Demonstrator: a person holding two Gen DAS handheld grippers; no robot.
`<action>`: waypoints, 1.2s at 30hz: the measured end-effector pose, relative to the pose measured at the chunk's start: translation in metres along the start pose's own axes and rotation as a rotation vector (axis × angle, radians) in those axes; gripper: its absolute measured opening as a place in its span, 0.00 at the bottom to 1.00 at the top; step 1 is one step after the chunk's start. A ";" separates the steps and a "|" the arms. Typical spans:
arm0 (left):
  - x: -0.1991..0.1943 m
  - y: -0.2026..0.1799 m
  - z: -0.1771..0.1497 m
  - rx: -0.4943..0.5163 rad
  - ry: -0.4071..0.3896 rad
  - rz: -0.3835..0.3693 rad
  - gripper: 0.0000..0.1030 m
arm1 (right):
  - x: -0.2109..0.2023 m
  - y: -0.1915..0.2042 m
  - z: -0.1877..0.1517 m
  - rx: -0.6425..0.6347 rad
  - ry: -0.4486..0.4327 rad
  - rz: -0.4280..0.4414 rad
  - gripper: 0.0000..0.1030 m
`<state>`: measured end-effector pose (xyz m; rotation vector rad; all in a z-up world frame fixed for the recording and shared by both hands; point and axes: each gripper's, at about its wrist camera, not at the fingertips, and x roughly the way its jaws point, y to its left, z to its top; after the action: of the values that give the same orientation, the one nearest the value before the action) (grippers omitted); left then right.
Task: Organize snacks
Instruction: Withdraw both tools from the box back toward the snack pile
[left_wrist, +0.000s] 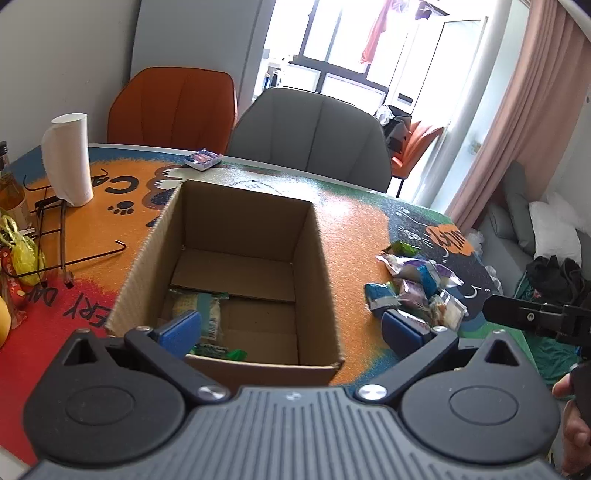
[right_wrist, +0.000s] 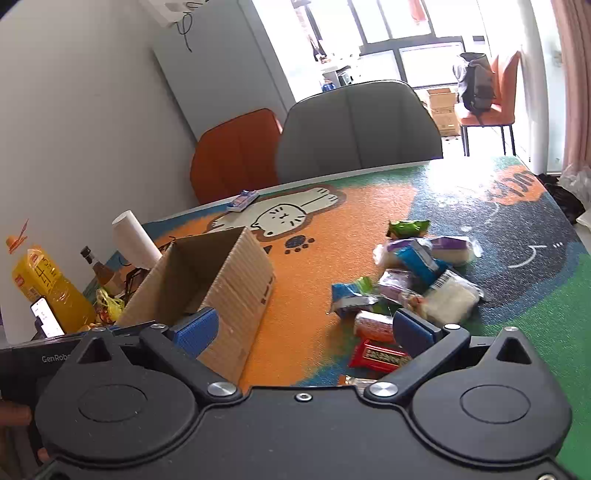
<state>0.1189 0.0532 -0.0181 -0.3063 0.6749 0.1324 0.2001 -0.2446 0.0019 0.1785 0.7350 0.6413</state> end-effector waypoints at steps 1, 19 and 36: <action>0.000 -0.002 -0.001 -0.002 0.002 -0.011 1.00 | -0.002 -0.003 -0.001 0.004 0.001 -0.005 1.00; 0.010 -0.062 -0.011 0.075 0.013 -0.126 1.00 | -0.030 -0.054 -0.016 0.072 -0.009 -0.085 1.00; 0.037 -0.111 -0.030 0.152 0.045 -0.198 0.98 | -0.040 -0.096 -0.032 0.123 -0.009 -0.113 0.99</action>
<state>0.1537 -0.0609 -0.0372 -0.2290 0.6913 -0.1145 0.2028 -0.3472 -0.0342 0.2507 0.7707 0.4882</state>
